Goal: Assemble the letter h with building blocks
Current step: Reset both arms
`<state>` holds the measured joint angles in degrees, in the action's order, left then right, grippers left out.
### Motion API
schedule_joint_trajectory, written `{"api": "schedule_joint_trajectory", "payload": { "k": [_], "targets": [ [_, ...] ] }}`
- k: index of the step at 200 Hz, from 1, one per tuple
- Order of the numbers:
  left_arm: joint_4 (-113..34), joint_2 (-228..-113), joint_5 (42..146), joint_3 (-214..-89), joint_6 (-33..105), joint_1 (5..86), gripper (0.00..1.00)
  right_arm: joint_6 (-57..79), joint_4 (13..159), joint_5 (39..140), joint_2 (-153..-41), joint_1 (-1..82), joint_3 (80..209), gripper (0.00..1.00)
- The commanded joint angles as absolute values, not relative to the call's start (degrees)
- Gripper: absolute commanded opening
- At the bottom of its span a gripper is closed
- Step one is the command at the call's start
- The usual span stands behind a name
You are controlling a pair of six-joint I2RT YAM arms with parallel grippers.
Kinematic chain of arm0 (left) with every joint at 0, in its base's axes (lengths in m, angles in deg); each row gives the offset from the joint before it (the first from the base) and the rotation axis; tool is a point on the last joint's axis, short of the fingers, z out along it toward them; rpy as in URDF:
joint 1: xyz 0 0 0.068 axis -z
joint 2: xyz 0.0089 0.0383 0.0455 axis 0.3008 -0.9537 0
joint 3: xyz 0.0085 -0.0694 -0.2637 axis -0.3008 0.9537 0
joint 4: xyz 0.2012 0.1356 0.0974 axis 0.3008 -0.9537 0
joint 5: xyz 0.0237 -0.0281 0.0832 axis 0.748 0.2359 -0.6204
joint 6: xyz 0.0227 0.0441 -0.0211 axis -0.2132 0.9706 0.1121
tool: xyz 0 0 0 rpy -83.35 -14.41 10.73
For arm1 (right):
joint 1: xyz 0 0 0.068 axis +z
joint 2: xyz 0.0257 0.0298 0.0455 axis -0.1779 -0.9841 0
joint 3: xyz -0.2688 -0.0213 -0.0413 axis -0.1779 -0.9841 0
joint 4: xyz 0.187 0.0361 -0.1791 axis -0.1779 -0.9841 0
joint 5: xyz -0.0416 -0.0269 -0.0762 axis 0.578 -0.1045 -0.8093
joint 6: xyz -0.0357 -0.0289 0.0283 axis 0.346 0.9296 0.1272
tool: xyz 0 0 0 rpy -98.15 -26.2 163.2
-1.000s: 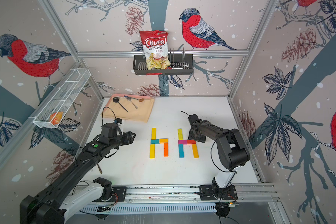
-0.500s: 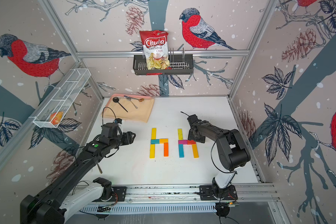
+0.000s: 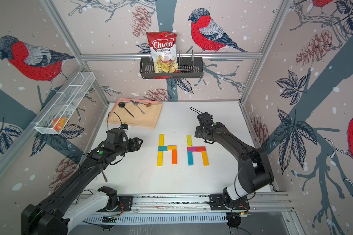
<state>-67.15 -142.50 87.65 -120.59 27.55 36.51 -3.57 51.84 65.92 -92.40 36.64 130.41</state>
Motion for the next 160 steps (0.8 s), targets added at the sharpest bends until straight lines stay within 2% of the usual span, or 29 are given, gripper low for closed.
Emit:
{"api": "schedule_joint_trajectory", "payload": {
  "k": [1, 55, 79, 91, 110, 135, 148, 160],
  "targets": [
    [-65.2, -142.1, 87.1, -122.3, 26.7, 36.5, 0.67, -6.3, 52.7, 63.1, -84.4, 37.0, 127.7, 0.86],
    [-64.0, -140.2, 86.0, -125.1, 25.0, 36.5, 0.67, -9.0, 53.0, 68.4, -68.9, 35.9, 116.4, 0.93],
    [-63.1, -137.8, 81.9, -128.9, 25.4, 36.4, 0.76, -9.0, 55.5, 67.3, -60.2, 36.3, 114.8, 0.94],
    [-61.9, -136.4, 78.5, -130.6, 25.4, 36.5, 0.82, -8.1, 60.9, 64.8, -53.8, 36.3, 112.0, 1.00],
    [-57.0, -133.9, 70.4, -130.6, 26.3, 36.4, 0.86, -5.8, 70.8, 61.1, -44.2, 36.0, 105.7, 1.00],
    [-47.3, -132.2, 54.4, -124.5, 28.3, 36.4, 0.97, -2.1, 87.8, 48.2, -29.6, 35.9, 90.1, 1.00],
    [-36.6, -132.1, 49.9, -117.5, 34.0, 36.5, 0.98, 4.1, 96.6, 45.8, -24.1, 35.4, 83.3, 1.00],
    [-24.1, -132.7, 45.3, -110.6, 40.0, 36.5, 0.98, 7.5, 99.4, 39.0, -26.3, 34.5, 80.5, 1.00]
  ]
}}
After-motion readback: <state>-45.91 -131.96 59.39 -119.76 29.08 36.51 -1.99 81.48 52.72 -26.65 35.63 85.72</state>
